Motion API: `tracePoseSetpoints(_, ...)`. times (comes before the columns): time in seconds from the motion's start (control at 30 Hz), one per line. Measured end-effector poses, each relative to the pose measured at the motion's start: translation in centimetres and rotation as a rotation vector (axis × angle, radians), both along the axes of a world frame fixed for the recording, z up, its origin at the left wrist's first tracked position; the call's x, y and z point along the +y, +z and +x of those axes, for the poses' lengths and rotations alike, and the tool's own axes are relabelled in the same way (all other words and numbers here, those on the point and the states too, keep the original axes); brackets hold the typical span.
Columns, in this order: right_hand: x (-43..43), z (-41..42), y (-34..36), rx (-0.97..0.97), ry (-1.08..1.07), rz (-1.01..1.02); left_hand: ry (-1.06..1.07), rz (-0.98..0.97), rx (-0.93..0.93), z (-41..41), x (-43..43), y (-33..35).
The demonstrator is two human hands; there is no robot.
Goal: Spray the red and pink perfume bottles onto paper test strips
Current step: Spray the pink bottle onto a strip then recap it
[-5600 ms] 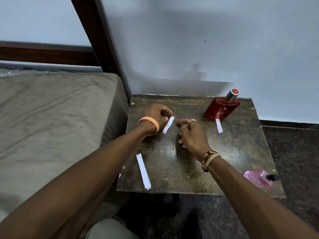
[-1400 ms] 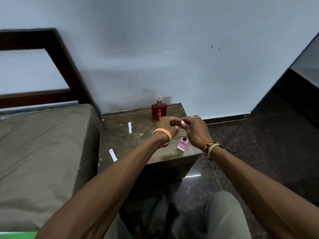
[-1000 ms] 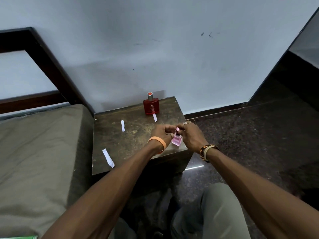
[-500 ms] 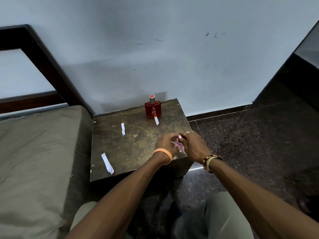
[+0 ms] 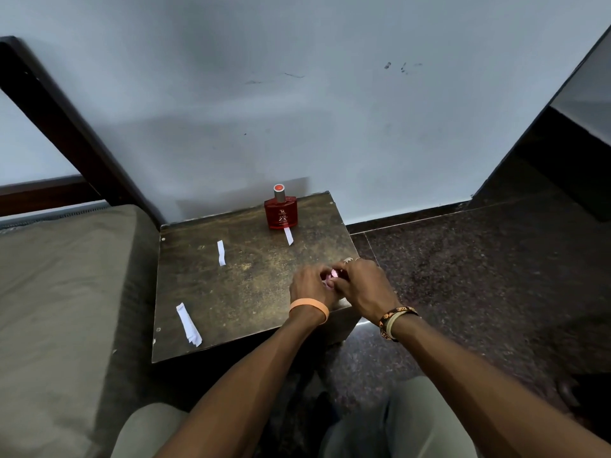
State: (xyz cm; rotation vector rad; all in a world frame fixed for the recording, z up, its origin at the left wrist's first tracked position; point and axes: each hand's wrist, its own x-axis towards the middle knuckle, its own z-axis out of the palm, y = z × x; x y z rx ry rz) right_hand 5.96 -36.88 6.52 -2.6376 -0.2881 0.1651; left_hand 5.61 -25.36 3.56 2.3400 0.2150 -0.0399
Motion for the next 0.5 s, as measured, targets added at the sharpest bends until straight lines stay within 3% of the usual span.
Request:
tracePoseSetpoints(0.27, -0.24, 0.12, -0.15, -0.004, -0.008, 0.012, 0.076, -0.030, -0.002, 0.23, -0.02, -0.66)
tracePoseSetpoints(0.5, -0.14, 0.49, 0.08, 0.038, 0.002, -0.032, 0.012, 0.044, -0.038, 0.55, 0.51, -0.79)
